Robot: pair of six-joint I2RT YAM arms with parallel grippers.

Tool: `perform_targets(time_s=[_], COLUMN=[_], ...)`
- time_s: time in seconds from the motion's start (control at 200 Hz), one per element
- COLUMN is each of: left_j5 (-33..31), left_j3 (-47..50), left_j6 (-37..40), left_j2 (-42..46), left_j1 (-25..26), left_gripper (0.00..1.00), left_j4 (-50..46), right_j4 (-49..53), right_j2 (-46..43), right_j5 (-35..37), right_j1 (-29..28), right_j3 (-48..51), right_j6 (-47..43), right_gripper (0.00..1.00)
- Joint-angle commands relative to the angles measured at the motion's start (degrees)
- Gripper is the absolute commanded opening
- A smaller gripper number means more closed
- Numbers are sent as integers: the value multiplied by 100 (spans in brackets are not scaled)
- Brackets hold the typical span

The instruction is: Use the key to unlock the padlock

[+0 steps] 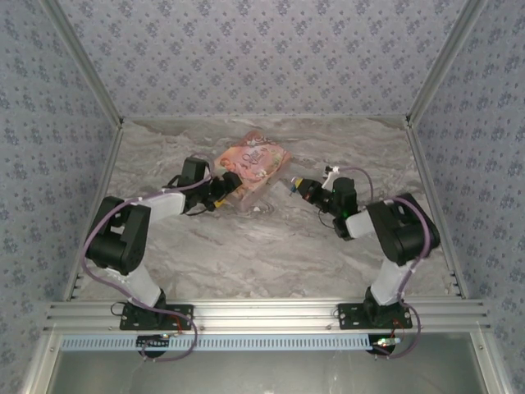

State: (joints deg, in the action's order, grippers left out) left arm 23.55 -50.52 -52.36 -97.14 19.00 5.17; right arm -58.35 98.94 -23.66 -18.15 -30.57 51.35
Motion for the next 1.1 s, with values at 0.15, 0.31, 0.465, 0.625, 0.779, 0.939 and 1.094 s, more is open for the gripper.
perform_targets(time_s=[0.15, 0.31, 0.465, 0.625, 0.779, 0.939, 1.094], left_j5=[-378, -501, -555, -990, -1906, -3888, -4862], left_j3=[-212, -388, -388, -118, 414, 1612, 2564], left_j6=[709, 888, 998, 1217, 1559, 2453, 3278], left_j2=[604, 942, 1271, 1921, 2867, 4064, 4710], left_j1=[-160, -203, -312, -516, -812, -837, -887], left_gripper=[99, 100, 99, 99, 99, 99, 99], left_j4=[-993, -1313, -1425, -1562, -1522, -501, 351], right_j4=[3993, 4152, 4056, 4932, 5724, 5756, 4645], right_j2=[-1273, -982, -1181, -1924, -2760, -3616, -3709], right_j5=[-537, -719, -477, -111, 426, 1876, 2144], right_j1=[-745, -1070, -947, -395, 496, 1136, 2093], right_j3=[-112, -91, -28, -180, -348, -180, 435], right_j6=[-1479, -1363, -1341, -2077, -2982, -3980, -4252], right_gripper=[0, 10, 38, 51, 58, 81, 93])
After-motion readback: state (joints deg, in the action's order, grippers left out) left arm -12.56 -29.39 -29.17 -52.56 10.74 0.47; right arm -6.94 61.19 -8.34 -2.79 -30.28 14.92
